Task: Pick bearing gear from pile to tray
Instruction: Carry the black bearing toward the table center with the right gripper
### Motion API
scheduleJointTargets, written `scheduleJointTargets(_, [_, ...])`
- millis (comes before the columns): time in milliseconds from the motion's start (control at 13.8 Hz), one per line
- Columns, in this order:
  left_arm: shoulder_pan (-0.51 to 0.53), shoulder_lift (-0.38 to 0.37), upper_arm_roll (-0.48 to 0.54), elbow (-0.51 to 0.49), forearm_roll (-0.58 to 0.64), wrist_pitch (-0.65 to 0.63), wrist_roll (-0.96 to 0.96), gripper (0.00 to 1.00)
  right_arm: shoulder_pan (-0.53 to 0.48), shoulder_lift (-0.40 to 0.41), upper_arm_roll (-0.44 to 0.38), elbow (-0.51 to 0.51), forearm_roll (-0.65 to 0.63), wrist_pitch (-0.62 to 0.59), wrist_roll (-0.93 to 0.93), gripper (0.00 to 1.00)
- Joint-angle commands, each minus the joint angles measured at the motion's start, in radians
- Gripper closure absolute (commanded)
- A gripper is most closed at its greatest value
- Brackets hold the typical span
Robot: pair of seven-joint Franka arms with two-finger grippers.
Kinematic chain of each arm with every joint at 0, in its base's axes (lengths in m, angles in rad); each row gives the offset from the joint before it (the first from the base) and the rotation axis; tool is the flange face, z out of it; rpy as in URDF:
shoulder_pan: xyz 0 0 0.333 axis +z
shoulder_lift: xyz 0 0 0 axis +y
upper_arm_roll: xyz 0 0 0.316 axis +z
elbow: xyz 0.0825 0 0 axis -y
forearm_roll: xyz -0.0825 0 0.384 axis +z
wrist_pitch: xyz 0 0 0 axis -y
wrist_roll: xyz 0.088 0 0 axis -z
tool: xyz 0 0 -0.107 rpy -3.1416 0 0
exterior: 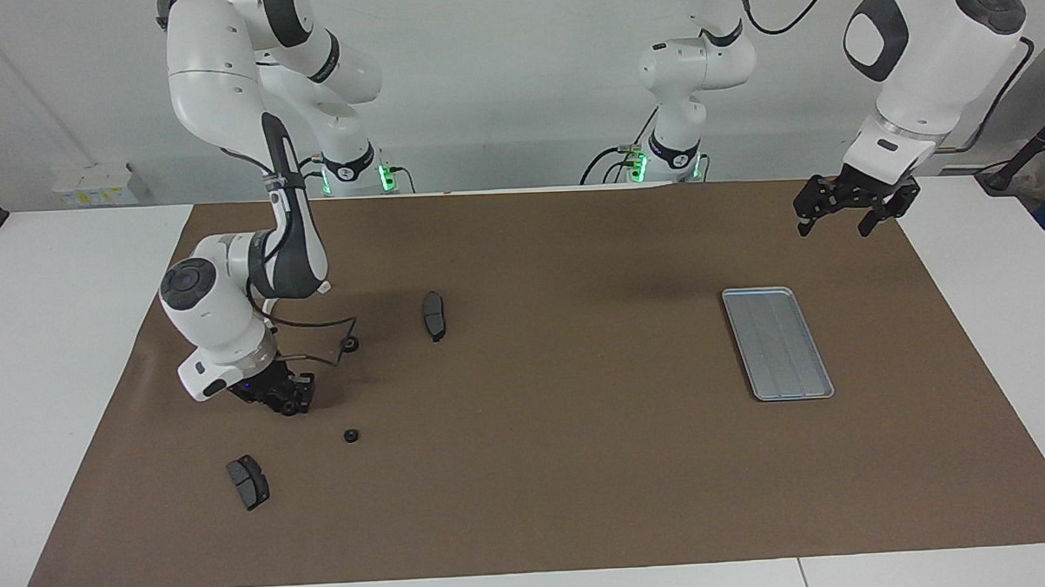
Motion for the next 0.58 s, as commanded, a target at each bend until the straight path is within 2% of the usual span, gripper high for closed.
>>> scheduleJointTargets(0, [-0.008,-0.027,0.002,-0.028,0.018,-0.002,-0.007,0.00,-0.015,-0.009,0.012,-0.023,0.009,0.021,-0.026,1.00])
scheduleJointTargets(218, [-0.008,-0.027,0.002,-0.028,0.017,-0.003,-0.008,0.00,-0.005,-0.028,0.023,-0.008,0.009,0.009,0.025,1.00])
scheduleJointTargets(509, [-0.008,-0.027,0.002,-0.028,0.017,-0.003,-0.008,0.00,0.133,-0.033,0.026,0.038,0.002,-0.008,0.218,1.00])
